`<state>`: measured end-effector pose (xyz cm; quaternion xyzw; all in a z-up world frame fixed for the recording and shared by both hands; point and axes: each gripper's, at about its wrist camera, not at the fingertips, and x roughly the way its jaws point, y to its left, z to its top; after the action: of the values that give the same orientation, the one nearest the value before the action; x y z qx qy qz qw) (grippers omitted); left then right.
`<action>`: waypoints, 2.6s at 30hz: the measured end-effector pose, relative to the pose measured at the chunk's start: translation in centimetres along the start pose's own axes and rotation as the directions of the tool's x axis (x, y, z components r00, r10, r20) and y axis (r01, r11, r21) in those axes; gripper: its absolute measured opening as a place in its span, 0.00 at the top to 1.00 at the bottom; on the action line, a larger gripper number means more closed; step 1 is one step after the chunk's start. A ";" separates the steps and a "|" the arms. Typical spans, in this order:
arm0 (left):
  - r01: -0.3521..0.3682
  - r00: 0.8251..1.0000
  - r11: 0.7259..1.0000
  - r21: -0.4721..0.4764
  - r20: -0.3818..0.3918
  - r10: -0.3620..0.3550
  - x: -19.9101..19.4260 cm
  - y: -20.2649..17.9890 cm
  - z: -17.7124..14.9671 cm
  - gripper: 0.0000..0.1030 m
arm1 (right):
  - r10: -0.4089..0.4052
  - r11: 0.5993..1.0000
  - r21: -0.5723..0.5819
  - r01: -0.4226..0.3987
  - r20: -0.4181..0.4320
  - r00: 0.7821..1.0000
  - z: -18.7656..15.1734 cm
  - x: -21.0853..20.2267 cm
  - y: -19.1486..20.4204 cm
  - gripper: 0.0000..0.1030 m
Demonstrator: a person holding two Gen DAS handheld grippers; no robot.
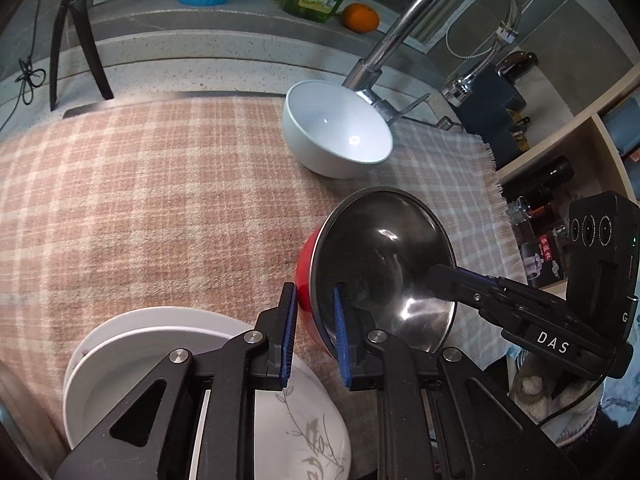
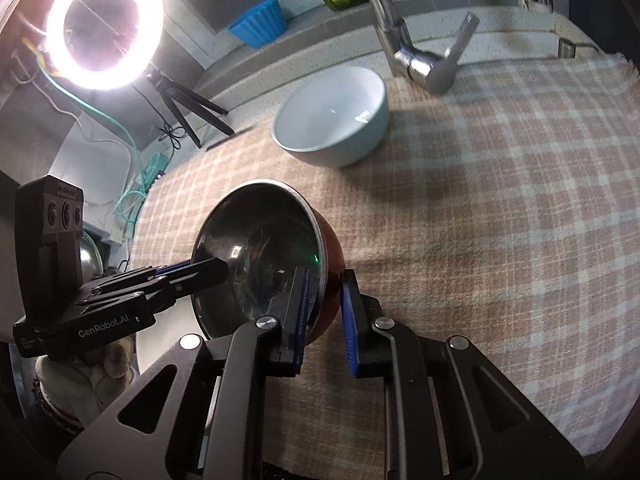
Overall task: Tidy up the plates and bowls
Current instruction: 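Carry the red-outside bowl with both tools and lower it into the plain steel bowl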
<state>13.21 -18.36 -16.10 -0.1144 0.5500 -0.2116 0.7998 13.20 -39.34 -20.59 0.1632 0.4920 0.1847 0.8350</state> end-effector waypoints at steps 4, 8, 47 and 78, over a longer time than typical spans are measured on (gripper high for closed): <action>0.003 1.000 1.000 -0.007 0.018 -0.003 -1.8 0.7 -0.6 0.85 | 0.008 1.000 -0.020 -0.007 0.019 1.000 -0.1 -0.8 1.6 0.84; 0.000 0.999 1.000 -0.018 0.042 0.001 -3.7 1.7 -1.1 0.85 | 0.011 0.999 -0.048 -0.009 0.027 1.000 -0.2 -0.9 4.0 0.84; -0.109 0.954 0.904 -0.413 0.211 0.212 -19.1 19.3 -13.6 0.85 | 0.131 0.883 -0.425 -0.201 -0.188 0.973 -6.1 8.9 29.3 0.84; -0.175 0.963 0.894 -0.412 0.117 0.242 -17.3 22.3 -14.6 0.85 | 0.041 0.871 -0.468 -0.152 -0.239 0.970 -7.6 13.4 31.5 0.84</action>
<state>-0.91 10.15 -16.41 -0.2317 0.5223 0.0020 0.8207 7.82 -4.68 -19.95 -0.0471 0.5114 0.3601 0.7788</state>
